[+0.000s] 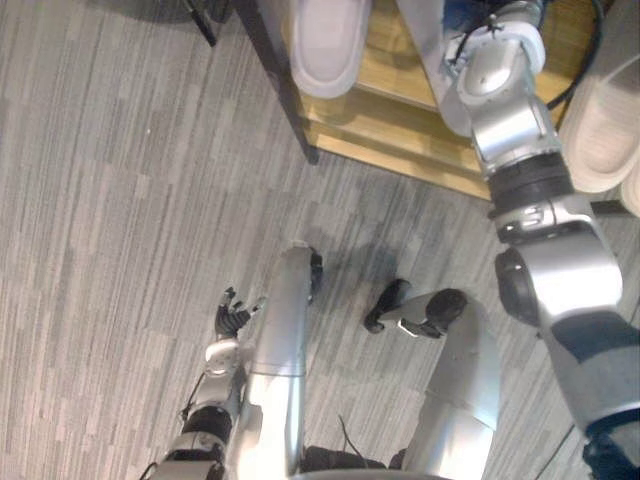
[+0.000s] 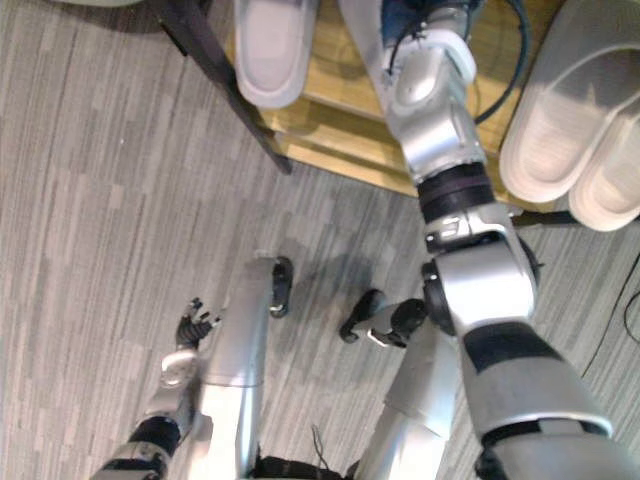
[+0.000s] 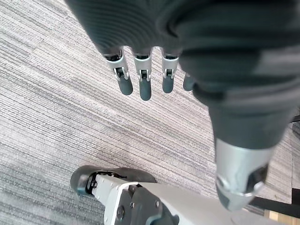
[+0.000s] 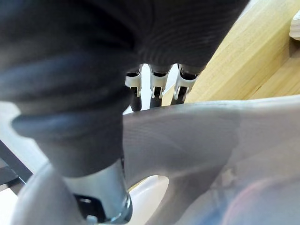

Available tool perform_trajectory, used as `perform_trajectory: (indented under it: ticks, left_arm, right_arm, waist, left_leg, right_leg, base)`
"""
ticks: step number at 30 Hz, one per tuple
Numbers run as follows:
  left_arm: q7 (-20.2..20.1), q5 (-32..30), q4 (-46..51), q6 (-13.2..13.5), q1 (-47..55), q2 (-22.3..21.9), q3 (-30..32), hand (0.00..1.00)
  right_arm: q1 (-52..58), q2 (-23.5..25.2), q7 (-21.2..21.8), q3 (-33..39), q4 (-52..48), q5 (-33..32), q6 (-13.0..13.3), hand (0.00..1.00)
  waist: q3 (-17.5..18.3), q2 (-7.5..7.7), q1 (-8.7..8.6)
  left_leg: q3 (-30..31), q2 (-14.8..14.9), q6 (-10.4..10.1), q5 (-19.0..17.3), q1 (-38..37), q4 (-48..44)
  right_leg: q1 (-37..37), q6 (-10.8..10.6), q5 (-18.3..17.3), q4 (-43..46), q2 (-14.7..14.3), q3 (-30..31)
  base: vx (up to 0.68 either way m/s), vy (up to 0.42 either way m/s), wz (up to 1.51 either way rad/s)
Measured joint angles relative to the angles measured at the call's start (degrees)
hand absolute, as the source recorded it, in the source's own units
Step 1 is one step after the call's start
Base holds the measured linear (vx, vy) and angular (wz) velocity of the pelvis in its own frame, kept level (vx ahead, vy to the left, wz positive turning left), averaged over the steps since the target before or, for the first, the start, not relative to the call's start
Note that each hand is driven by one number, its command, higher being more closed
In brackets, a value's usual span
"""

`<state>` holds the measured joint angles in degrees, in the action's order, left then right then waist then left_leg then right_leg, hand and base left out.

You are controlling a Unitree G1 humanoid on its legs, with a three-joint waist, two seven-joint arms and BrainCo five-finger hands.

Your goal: Organize the slippers on the shoe rack

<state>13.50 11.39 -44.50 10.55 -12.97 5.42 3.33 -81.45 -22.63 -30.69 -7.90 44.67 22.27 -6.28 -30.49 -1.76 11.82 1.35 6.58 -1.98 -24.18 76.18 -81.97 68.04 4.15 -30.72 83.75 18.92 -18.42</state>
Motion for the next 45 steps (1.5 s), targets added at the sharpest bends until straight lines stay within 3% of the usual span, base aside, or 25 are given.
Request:
perform_trajectory:
  ticks: [13,17,30,45]
  left_arm:
    - [0.18,0.16,-0.05,-0.08,-0.19,0.03,0.05,0.00]
    - [1.48,1.42,-1.04,-0.12,0.41,-0.21,0.28,0.00]
    - [1.44,1.67,0.00,-0.35,1.81,-0.27,3.23,0.00]
    - [0.81,1.66,-0.06,-1.11,2.32,-0.48,4.98,0.00]
  right_arm:
    - [3.25,0.48,0.46,0.02,-1.48,-2.17,0.29,0.00]
    - [10.12,2.78,0.44,0.89,-7.01,-2.14,0.27,0.00]
    - [25.31,9.28,0.74,5.55,-24.72,-2.57,1.46,0.00]
    - [32.55,11.53,4.11,10.00,-24.07,-17.08,6.06,0.00]
  waist:
    - [0.02,0.00,-0.21]
    - [2.90,0.29,-0.44]
    - [3.90,1.34,-1.69]
    - [4.07,1.65,-2.52]
  left_leg:
    - [-0.61,0.83,0.01,0.01,-2.36,0.53]
    - [-0.84,0.94,-0.14,0.16,-2.94,2.02]
    - [-1.78,1.84,-0.27,0.22,-6.83,4.11]
    - [-2.29,1.90,-0.28,0.24,-8.20,5.63]
  right_leg:
    - [-1.70,0.22,0.13,-0.67,-0.60,0.41]
    - [-2.11,0.27,0.29,-2.15,-0.98,0.28]
    - [-5.27,-0.12,0.74,-4.32,-1.85,0.49]
    - [-6.25,-0.32,1.11,-5.96,-2.15,0.67]
  base:
    - [-0.02,0.000,-0.03]
    - [-0.02,-0.003,-0.01]
    - [-0.03,0.002,-0.04]
    - [-0.01,0.001,0.00]
